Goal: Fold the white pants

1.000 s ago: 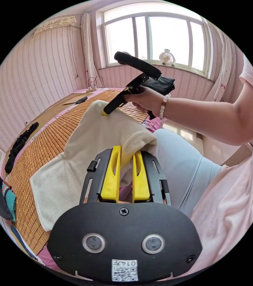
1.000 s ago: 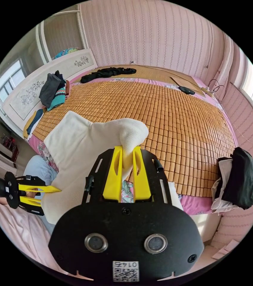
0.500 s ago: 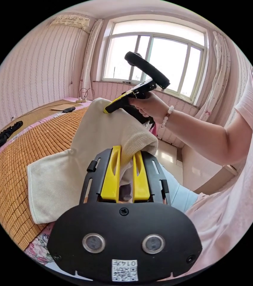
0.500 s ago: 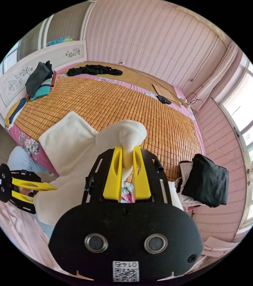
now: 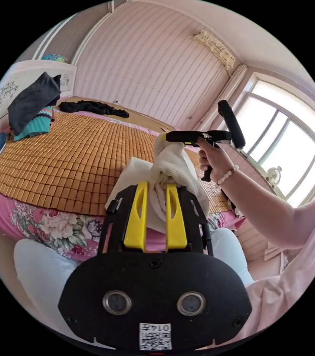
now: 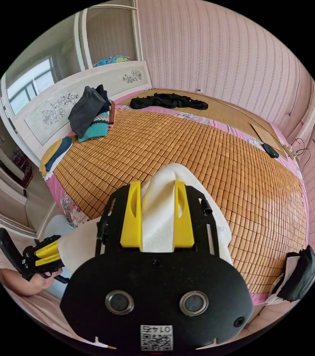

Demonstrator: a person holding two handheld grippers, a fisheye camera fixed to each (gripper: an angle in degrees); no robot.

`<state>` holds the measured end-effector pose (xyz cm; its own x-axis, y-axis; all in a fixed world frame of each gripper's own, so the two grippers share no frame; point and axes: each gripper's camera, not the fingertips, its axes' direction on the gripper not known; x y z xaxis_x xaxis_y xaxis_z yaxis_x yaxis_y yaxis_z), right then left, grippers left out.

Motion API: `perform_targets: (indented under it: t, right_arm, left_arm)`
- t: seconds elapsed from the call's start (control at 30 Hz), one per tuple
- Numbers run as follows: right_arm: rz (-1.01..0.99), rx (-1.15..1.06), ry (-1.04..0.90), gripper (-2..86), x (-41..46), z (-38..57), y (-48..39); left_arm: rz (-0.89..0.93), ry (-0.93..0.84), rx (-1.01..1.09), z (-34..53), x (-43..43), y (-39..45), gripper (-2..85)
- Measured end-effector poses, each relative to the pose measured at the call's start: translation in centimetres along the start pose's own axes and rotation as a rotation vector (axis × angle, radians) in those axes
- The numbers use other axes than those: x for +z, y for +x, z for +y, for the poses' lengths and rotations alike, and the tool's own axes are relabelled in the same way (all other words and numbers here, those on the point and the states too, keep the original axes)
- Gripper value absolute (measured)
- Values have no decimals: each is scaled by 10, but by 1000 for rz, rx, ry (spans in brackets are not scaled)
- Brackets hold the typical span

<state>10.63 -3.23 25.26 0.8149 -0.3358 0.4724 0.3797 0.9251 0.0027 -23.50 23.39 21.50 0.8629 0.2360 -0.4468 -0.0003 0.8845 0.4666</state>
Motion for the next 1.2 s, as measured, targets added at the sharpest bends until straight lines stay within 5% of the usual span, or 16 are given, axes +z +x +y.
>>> perform_targets:
  t: [0.1,0.23,0.43,0.53,0.6,0.67,0.9,1.1,1.2]
  right_arm:
    - [-144,29,19,117,6,2,13]
    - [-29,10,132,116,-28,18,37]
    - [-90,-13,15,143,-3,-17,72]
    - [-101,-68,-111,142,35,-49,72]
    - [-201,-108,-287,98,63,-63,76]
    - [-241,-126,-258,31,55,-71,76]
    - [-262,-246,-47,18,-1,-98,40]
    - [-117,-268,-277,47,123,-125,5]
    - [-55,-242,-326,66,164,-122,6]
  left_arm:
    - [-2,-89,-86,1,11,-35,72]
    - [63,24,-94,-8,-18,-46,117]
    - [134,-100,-90,-24,17,-35,187]
    - [156,-302,-146,-24,54,-42,145]
    - [227,-293,-165,-24,54,-47,90]
    - [273,-262,-168,-28,43,-47,61]
    - [158,-5,-73,-38,-34,-26,47]
    - [-4,-211,-214,-26,36,-71,55]
    - [-61,-178,-131,-24,48,-64,66]
